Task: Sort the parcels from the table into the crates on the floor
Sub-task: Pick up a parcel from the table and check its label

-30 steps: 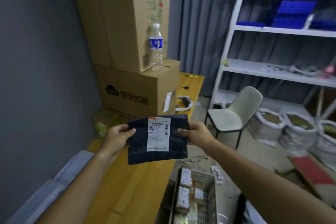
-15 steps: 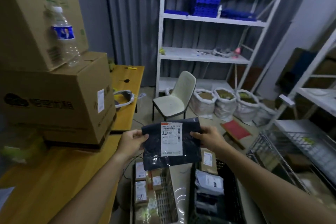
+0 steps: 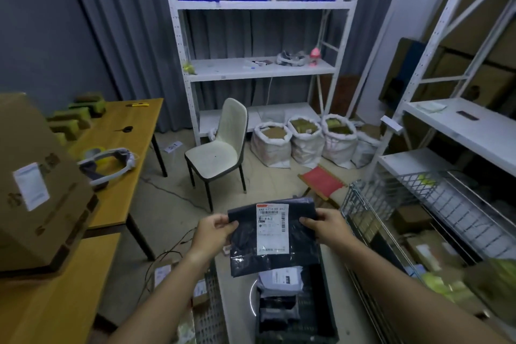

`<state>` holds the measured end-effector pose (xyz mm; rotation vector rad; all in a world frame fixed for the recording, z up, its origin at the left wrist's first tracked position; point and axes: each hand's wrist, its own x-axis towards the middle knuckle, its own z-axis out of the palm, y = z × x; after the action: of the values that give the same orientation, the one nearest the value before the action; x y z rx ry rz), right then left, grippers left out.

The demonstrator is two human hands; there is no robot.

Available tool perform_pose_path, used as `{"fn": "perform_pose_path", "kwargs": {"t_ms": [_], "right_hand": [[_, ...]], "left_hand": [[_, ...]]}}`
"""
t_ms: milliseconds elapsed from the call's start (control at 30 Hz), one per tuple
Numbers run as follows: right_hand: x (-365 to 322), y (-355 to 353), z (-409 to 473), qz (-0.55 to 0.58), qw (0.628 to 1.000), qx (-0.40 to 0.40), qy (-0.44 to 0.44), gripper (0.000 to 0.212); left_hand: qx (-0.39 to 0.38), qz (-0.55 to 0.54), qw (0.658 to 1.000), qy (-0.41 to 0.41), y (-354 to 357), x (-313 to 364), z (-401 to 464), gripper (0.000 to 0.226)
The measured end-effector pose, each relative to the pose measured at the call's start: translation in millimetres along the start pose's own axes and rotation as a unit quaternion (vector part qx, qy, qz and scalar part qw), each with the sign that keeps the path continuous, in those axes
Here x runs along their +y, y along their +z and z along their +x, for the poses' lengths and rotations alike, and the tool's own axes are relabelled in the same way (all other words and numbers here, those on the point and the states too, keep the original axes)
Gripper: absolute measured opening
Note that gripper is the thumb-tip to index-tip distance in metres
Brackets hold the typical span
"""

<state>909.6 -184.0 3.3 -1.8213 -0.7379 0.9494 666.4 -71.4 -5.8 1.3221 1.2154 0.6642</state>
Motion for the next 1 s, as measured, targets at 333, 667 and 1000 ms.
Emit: {"fn": "perform_pose_path", "kwargs": {"t_ms": [333, 667, 1000], "right_hand": [[58.7, -58.5, 57.0, -0.011, 0.997, 0.013, 0.069, 0.015], [123.0, -34.5, 142.4, -0.036, 0.994, 0.015, 0.103, 0.014], [289.1, 29.3, 262.6, -0.017, 0.984, -0.026, 0.177, 0.012]], "left_hand": [[-0.032, 0.000, 0.998, -0.062, 96.9, -43.1, 67.3, 0.004], [-0.059, 0.011, 0.991, -0.120, 121.0, -119.9, 155.1, 0.008], [0.008, 0.078, 0.979, -0.187, 156.6, -283.4, 229.8, 0.014]]}}
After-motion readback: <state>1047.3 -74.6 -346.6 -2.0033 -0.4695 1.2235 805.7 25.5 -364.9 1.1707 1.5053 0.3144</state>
